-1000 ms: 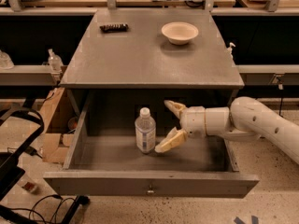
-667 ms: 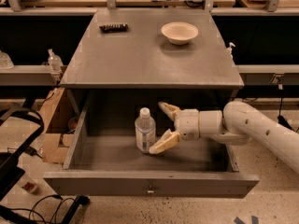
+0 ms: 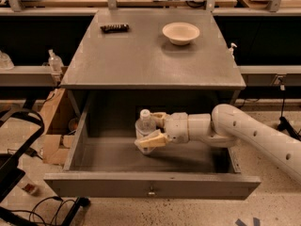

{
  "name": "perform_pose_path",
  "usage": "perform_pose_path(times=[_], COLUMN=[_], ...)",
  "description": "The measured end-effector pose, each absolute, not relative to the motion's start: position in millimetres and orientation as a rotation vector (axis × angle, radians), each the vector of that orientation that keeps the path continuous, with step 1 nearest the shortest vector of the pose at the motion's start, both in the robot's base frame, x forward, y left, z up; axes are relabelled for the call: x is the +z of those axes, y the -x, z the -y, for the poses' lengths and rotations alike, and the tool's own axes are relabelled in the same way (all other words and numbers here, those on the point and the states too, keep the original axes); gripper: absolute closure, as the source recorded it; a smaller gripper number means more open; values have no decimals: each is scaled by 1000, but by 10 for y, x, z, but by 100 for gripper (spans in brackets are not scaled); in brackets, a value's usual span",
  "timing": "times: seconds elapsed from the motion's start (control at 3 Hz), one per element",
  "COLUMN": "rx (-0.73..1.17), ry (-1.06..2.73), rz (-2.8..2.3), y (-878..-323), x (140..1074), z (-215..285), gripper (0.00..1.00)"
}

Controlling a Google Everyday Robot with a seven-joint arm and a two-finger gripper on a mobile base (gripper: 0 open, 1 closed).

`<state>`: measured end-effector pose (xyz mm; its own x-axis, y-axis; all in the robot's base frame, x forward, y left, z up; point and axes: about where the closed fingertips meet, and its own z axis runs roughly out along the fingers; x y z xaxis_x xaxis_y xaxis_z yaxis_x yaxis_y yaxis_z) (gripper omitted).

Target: Pick blue plastic bottle from top drawer and place on counter

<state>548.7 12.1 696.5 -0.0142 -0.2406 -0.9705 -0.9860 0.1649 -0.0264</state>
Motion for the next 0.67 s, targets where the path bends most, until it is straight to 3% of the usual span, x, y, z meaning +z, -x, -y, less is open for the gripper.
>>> perform_pose_path(times=[0.67], rx=[934], ry=[1263], rz=[-1465], y=[-5416], x=[7064], z=[-211], gripper=[84])
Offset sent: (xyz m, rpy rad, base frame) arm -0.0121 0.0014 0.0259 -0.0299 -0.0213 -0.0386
